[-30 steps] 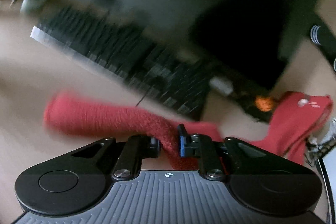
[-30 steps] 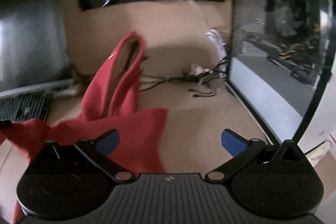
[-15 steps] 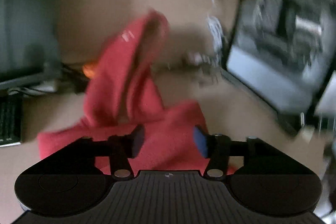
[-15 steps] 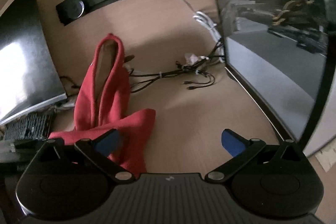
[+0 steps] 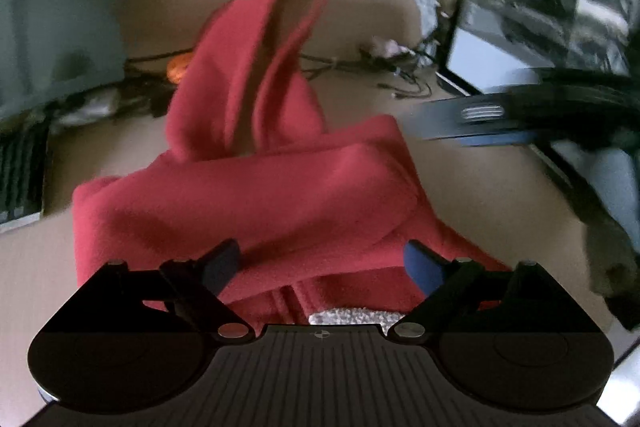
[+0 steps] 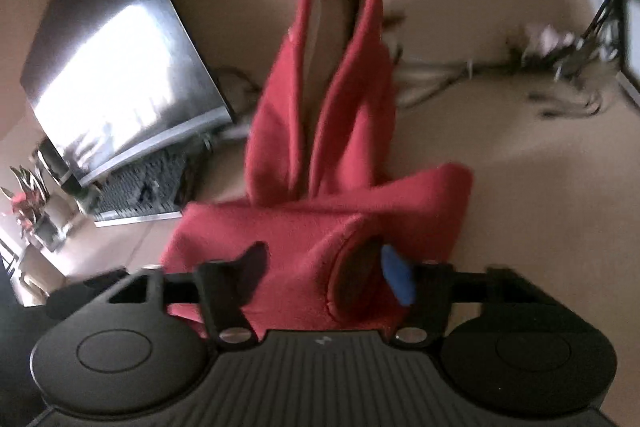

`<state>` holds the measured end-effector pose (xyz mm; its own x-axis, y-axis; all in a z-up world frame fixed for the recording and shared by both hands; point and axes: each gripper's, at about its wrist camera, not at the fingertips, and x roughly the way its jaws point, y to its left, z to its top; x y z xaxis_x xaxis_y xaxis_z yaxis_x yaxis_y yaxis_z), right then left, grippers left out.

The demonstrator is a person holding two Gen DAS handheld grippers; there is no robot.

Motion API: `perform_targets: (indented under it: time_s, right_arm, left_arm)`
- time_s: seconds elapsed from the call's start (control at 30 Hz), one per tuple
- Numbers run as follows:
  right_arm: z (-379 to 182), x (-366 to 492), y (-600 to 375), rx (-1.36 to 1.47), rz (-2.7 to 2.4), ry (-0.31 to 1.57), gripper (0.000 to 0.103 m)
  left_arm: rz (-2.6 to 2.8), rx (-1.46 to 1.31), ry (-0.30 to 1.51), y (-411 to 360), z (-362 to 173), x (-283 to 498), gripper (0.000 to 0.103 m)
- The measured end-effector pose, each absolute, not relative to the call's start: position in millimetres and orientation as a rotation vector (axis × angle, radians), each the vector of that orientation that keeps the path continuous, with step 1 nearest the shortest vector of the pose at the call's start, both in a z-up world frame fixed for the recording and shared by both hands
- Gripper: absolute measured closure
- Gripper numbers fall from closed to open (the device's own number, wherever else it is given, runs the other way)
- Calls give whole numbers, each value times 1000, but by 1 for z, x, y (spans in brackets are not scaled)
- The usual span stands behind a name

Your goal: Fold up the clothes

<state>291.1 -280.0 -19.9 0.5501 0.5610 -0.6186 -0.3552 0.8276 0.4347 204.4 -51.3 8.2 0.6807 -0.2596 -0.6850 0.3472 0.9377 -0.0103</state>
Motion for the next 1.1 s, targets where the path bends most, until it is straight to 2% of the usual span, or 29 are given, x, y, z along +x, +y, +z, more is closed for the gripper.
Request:
perform_targets:
  time_s: [0.03, 0.1, 0.23, 0.27, 0.3, 0.33, 0.37, 0.4, 0.43, 0.53, 0.6, 0.67, 0.73, 0.8, 0.87, 0.93, 1.0, 1.1]
  right_arm:
    - [-24, 296, -277, 276, 555, 846, 55]
    - [-30, 303, -274, 307, 588, 869, 57]
    - [-35, 314, -266, 337, 656, 879, 57]
    - [-36, 317, -263, 323, 660, 881, 59]
    - [-39, 321, -260, 317, 664, 889, 65]
    - [-40, 326, -258, 324, 665, 897, 73]
    - [-37, 328, -259, 342, 668, 894, 77]
    - [-30, 328, -262, 366, 675, 872, 78]
    - [-21, 326, -266, 387, 684, 843, 78]
    - [6, 315, -275, 363, 685, 752, 78]
    - [10, 309, -276, 276, 633, 738, 78]
    - [-2, 306, -277, 188, 520, 761, 67]
    - [-14, 304, -280, 115, 415, 783, 46]
    - [-23, 303, -287, 127, 369, 810, 37]
    - [-26, 299, -291, 123, 342, 813, 30]
    - [-26, 297, -289, 114, 336, 799, 18]
    - [-25, 298, -282, 72, 329, 781, 11]
    - [-39, 306, -262, -117, 277, 777, 3]
  left_arm:
    - [-327, 164, 741, -57, 6, 206, 11]
    - [-314, 208, 733, -64, 3, 210, 15]
    - [-353, 254, 737, -73, -4, 221, 32]
    - [-367, 266, 741, -75, -6, 224, 35]
    - [-374, 269, 742, -76, -9, 227, 40]
    - [-380, 270, 743, -77, -11, 230, 47]
    - [-380, 266, 737, -76, -12, 233, 52]
    - [-376, 255, 732, -76, -11, 236, 67]
    - [-372, 233, 728, -75, -8, 238, 77]
    - [-420, 136, 721, -75, 8, 244, 78]
    - [-449, 101, 711, -78, 15, 247, 78]
    - [-465, 112, 722, -84, 12, 251, 73]
    - [-479, 132, 756, -89, 2, 254, 65]
    - [-482, 140, 792, -89, -8, 254, 59]
    - [-475, 122, 804, -85, -9, 249, 50]
    - [-458, 75, 795, -74, 0, 238, 24]
    - [-416, 30, 772, -60, 12, 222, 15]
    - [-305, -13, 755, -35, 25, 191, 10]
